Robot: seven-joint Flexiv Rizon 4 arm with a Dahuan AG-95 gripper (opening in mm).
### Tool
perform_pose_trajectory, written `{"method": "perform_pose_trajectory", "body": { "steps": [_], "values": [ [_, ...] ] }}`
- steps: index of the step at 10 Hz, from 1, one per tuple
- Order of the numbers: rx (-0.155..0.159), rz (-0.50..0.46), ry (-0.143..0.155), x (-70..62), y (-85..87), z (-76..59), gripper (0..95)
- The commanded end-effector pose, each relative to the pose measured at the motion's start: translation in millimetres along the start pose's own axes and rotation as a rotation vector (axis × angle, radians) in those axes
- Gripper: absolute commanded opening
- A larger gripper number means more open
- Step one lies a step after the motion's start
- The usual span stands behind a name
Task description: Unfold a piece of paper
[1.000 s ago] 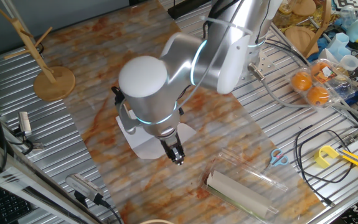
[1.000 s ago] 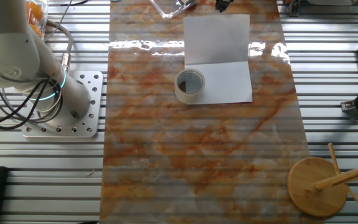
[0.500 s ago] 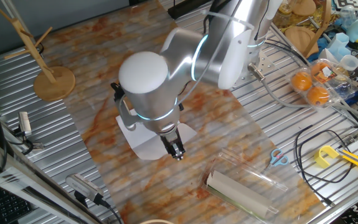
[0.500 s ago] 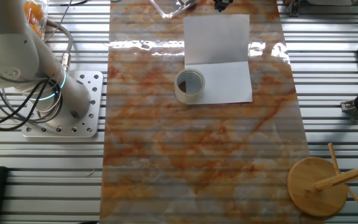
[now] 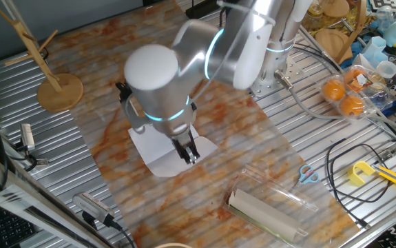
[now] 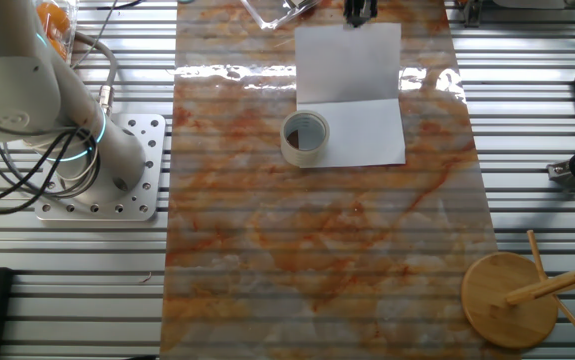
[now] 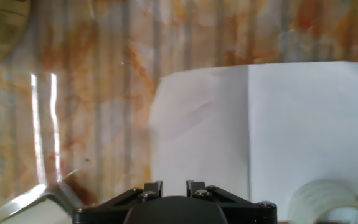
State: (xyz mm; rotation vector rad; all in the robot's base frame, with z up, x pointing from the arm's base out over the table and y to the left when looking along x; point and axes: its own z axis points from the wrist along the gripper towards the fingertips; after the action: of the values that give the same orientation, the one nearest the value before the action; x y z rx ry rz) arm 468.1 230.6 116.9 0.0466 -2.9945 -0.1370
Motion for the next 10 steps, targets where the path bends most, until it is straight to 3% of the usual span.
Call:
{"method": "perform_pose_trajectory", "body": {
  "steps": [1,3,7,10],
  "values": [
    [0.001,-0.005,-0.010,3.8,1.1,16.6,19.0],
    [0.002,0.003,-0.010,11.4,7.3,25.6,19.0],
    [0.034,0.009,-0.021,10.0,10.6,42.1,19.0],
    [0.035,0.012,-0.033,9.6,11.1,53.8,19.0]
  ]
}}
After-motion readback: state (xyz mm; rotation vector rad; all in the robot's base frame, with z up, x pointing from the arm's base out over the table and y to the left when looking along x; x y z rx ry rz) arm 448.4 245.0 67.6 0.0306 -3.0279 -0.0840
